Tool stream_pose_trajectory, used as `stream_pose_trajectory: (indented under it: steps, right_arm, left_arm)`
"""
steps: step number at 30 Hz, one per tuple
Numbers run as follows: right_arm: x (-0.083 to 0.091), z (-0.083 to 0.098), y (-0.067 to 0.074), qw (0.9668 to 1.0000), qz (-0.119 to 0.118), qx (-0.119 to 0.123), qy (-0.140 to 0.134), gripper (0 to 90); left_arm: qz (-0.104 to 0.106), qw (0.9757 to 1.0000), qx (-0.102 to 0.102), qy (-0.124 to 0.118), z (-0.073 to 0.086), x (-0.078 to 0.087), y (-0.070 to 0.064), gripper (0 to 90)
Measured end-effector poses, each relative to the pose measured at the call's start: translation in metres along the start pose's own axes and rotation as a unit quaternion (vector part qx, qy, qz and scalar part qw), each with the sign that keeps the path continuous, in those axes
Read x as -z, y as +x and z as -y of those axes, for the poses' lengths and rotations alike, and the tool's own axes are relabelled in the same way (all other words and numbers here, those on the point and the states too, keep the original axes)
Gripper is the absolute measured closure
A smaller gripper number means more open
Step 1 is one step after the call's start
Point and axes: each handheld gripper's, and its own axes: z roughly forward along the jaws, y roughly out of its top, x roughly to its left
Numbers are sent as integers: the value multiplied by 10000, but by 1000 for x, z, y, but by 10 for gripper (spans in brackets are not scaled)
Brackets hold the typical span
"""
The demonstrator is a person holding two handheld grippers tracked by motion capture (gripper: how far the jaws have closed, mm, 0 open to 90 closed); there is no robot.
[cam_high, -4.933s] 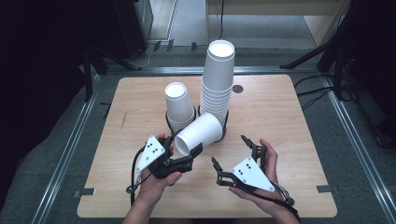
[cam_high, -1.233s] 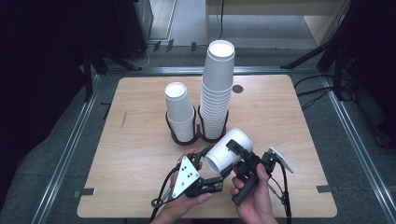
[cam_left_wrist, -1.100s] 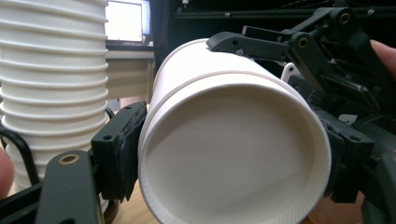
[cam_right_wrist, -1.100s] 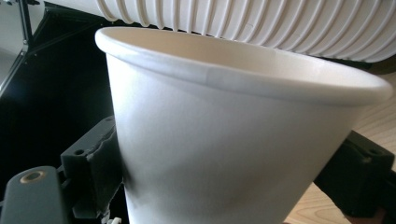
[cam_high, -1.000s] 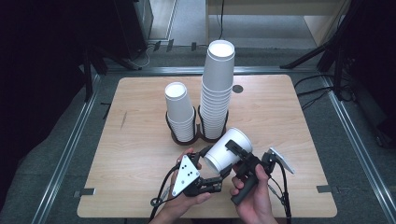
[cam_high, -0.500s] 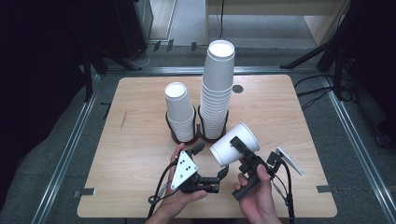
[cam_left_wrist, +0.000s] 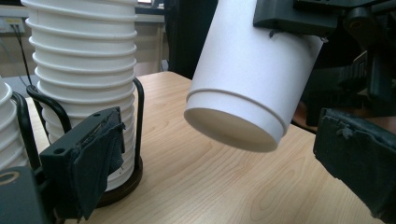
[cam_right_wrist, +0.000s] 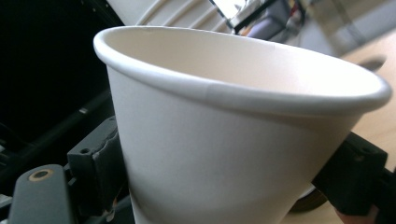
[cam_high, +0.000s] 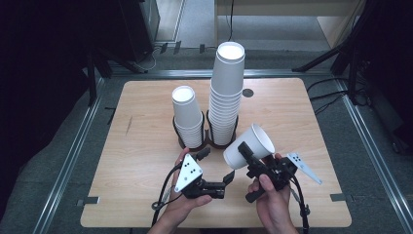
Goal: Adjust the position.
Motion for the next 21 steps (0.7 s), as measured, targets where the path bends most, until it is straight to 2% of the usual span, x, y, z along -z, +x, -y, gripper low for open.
stream_pose_trajectory:
  steps: [2,4,5,9,10,11,12,14,16,19,21]
  right_arm:
    - [0,0,2,9991,82,411,-86,145]
    - [0,-1,5,9963,177,817,-177,144]
    - [-1,0,6,9940,249,1050,-203,144]
    - [-3,2,8,9858,362,1606,-324,143]
    - [-3,3,8,9832,403,1740,-380,142]
    - [-4,6,7,9772,487,2006,-500,142]
    - [-5,7,7,9727,551,2189,-537,141]
    - [-5,9,7,9665,691,2410,-552,139]
    - [-7,10,4,9583,851,2671,-553,139]
    - [-8,9,-1,9538,966,2786,-577,138]
    - [-9,7,-4,9491,1040,2909,-609,139]
  left_arm:
    - [-2,10000,2,-1,0,0,1,23]
    - [-4,10000,1,-3,0,1,1,23]
    - [-6,10000,8,-7,0,1,1,23]
    - [-48,10000,22,4,-1,1,3,23]
    - [-60,10000,39,0,-1,1,3,23]
    - [-73,10000,53,-1,-1,1,4,23]
    - [-79,10000,57,-2,-1,1,4,23]
    - [-112,9999,69,-6,-1,2,6,23]
    - [-143,9999,95,17,-2,2,8,23]
    - [-205,9997,122,39,-2,3,12,23]
    - [-230,9996,162,49,-2,4,15,23]
